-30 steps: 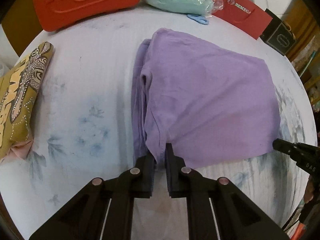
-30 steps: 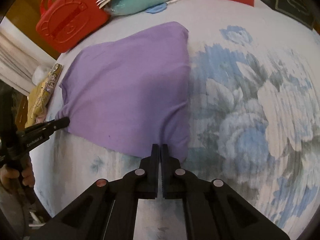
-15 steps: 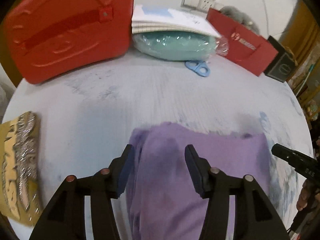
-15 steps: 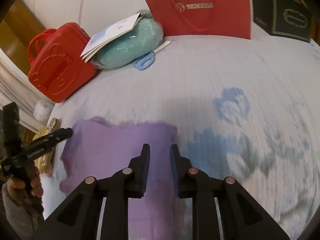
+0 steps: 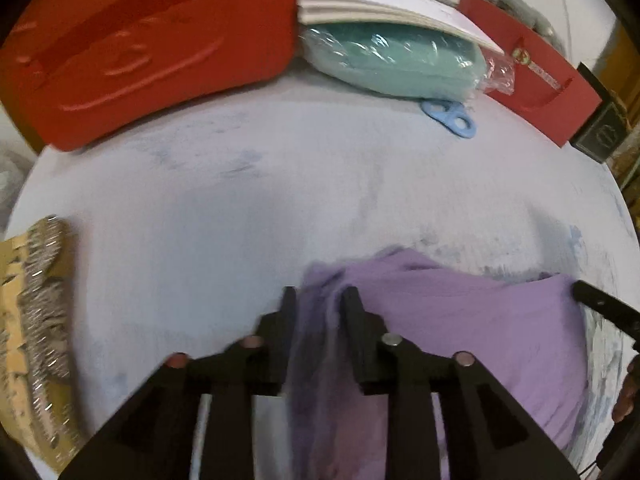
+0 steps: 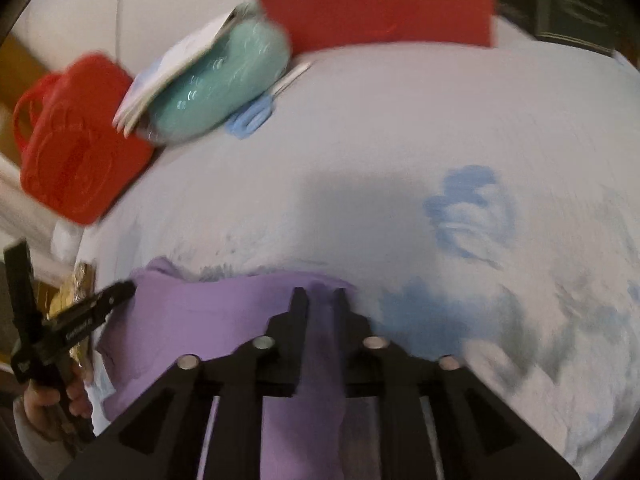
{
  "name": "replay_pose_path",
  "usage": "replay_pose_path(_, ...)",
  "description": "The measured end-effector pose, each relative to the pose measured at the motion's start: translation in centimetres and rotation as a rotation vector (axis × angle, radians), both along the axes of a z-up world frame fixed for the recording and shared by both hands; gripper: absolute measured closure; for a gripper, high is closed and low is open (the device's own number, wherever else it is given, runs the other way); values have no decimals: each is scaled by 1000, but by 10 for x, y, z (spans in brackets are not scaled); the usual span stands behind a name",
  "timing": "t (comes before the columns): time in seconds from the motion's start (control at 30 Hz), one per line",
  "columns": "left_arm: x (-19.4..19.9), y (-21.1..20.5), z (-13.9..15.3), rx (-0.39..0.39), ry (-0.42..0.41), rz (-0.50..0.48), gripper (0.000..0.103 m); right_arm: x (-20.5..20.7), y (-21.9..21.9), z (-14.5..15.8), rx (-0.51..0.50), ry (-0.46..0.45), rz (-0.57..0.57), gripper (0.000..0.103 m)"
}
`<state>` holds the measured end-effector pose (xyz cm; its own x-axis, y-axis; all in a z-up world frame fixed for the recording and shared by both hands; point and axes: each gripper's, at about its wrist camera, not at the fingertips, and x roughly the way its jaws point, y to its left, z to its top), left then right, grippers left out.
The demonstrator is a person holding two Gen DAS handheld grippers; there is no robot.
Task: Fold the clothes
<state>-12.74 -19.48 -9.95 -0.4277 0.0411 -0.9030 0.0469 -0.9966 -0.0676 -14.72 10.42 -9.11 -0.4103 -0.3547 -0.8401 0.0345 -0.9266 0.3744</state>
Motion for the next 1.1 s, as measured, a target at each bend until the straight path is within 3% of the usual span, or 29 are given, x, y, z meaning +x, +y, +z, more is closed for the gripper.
replay_pose_path(0.03, 9, -2, 7, 10, 18, 4, 64, 9, 5, 6, -13, 19, -9, 85)
replay_pose_path(0.07, 19, -3, 13, 19, 31, 3, 51, 20, 5, 10, -23, 26, 7, 85)
replay_pose_path(0.1, 31, -2, 17, 27, 37, -10, 48, 32, 5, 14, -34, 31, 26, 85)
replay_pose_path(0.23, 65, 11, 11, 43, 6, -54, 49, 72, -5, 10, -44, 0, 99, 85)
replay_pose_path(0.27, 73, 15, 7, 43, -7, -65, 62, 76, -8, 5, -39, -17, 114, 86)
replay_pose_path(0.3, 80, 17, 2, 40, -26, -74, 84, 83, -11, -2, -19, -41, 127, 91)
replay_pose_path(0.33, 84, 19, -5, 31, -53, -78, 89, 89, -12, -7, -4, -60, 133, 94)
replay_pose_path(0.4, 93, 17, -14, -5, -61, -84, 90, 99, -9, -15, 20, -86, 128, 103)
replay_pose_path(0.5, 98, 9, -16, -17, -63, -65, 77, 113, 4, -16, 29, -97, 91, 103)
replay_pose_path(0.63, 107, -2, -4, 37, -43, -25, 70, 123, 10, -1, 19, -50, 77, 100)
replay_pose_path(0.7, 114, -1, 2, 80, -19, -33, 48, 125, 6, 3, -13, -23, 86, 96)
replay_pose_path(0.9, 122, 4, -1, 102, -17, -60, 44, 127, -2, -4, -15, -34, 106, 91)
replay_pose_path(1.1, 129, 8, -16, 16, -38, -108, 43, 128, -10, -15, 3, -66, 125, 92)
